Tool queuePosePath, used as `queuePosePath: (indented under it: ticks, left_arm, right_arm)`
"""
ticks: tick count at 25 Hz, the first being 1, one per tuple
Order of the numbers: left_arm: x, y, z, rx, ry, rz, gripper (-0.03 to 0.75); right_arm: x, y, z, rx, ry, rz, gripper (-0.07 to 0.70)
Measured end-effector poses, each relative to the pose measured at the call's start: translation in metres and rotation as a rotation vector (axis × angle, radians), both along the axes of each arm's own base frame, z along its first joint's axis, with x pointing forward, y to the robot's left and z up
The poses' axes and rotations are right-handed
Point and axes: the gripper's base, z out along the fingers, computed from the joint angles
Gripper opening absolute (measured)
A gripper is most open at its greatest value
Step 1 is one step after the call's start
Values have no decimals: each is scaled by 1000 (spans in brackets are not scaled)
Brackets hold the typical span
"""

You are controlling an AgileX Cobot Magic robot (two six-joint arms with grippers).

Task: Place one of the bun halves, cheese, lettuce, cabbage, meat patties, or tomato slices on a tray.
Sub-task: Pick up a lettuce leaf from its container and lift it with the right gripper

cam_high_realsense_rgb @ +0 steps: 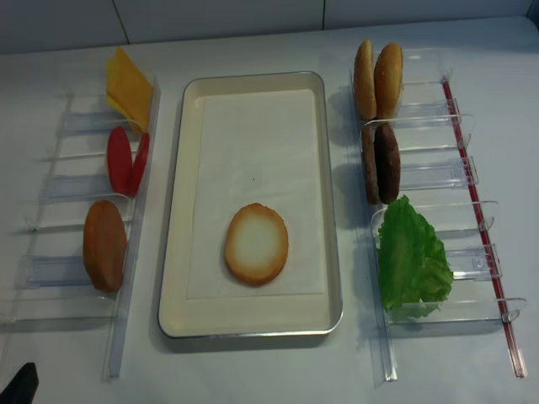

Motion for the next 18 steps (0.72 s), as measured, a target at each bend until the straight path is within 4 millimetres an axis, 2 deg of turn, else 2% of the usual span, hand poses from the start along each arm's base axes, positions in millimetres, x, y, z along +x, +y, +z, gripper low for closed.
queuePosePath:
  ticks: [13, 18]
  left_arm:
    - [0, 0, 0, 0, 0, 0, 361]
    - [0, 0, 0, 0, 0, 0, 361]
  right_arm:
    - [2, 1, 1, 15, 17, 10, 573]
    - [15, 11, 15, 98, 90, 76, 507]
